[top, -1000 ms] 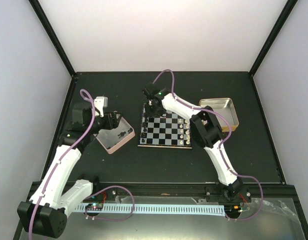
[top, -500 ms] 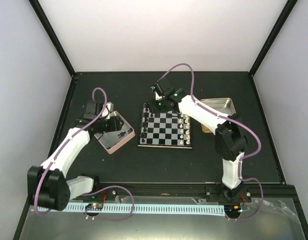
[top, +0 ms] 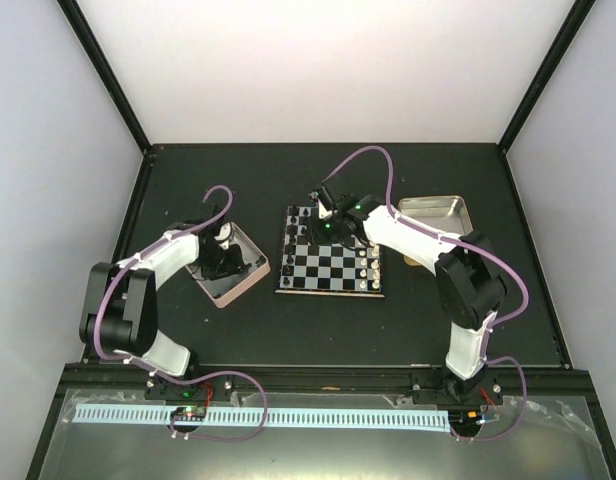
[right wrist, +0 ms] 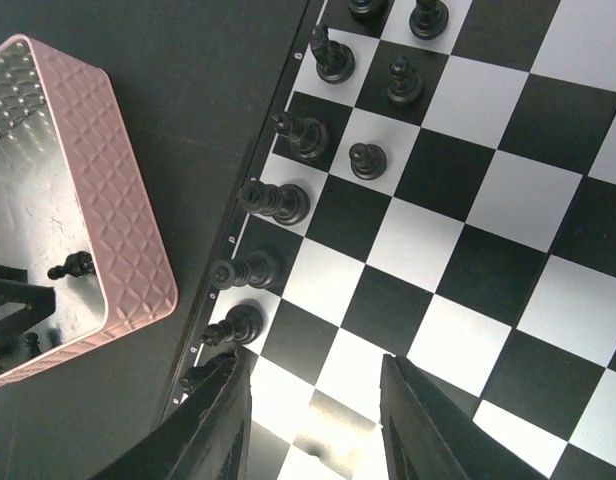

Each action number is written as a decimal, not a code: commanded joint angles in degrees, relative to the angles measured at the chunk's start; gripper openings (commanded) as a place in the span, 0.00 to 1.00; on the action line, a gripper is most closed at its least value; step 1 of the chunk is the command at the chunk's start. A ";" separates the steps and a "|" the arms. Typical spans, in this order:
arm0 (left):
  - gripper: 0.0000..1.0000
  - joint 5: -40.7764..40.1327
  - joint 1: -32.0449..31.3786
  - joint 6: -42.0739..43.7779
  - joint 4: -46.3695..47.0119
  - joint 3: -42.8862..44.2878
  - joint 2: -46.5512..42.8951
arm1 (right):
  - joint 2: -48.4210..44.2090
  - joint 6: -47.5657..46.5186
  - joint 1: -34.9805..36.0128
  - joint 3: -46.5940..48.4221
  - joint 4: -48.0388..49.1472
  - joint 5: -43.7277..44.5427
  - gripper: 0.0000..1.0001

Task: Set up the chess pieces on the board
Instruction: Pick up the chess piece from the storage box.

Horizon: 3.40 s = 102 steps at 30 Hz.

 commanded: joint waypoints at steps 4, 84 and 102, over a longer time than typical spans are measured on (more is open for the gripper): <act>0.40 -1.65 -0.12 -0.51 -2.04 3.99 4.22 | -1.85 0.63 -0.25 -0.65 2.86 -1.54 0.35; 0.21 1.97 -1.08 -23.92 22.72 -4.97 8.18 | -4.08 0.28 -0.30 -4.65 3.78 -1.90 0.33; 0.24 1.05 -1.20 -24.46 17.79 -6.06 8.82 | -4.17 0.45 -0.26 -4.65 3.89 -2.16 0.33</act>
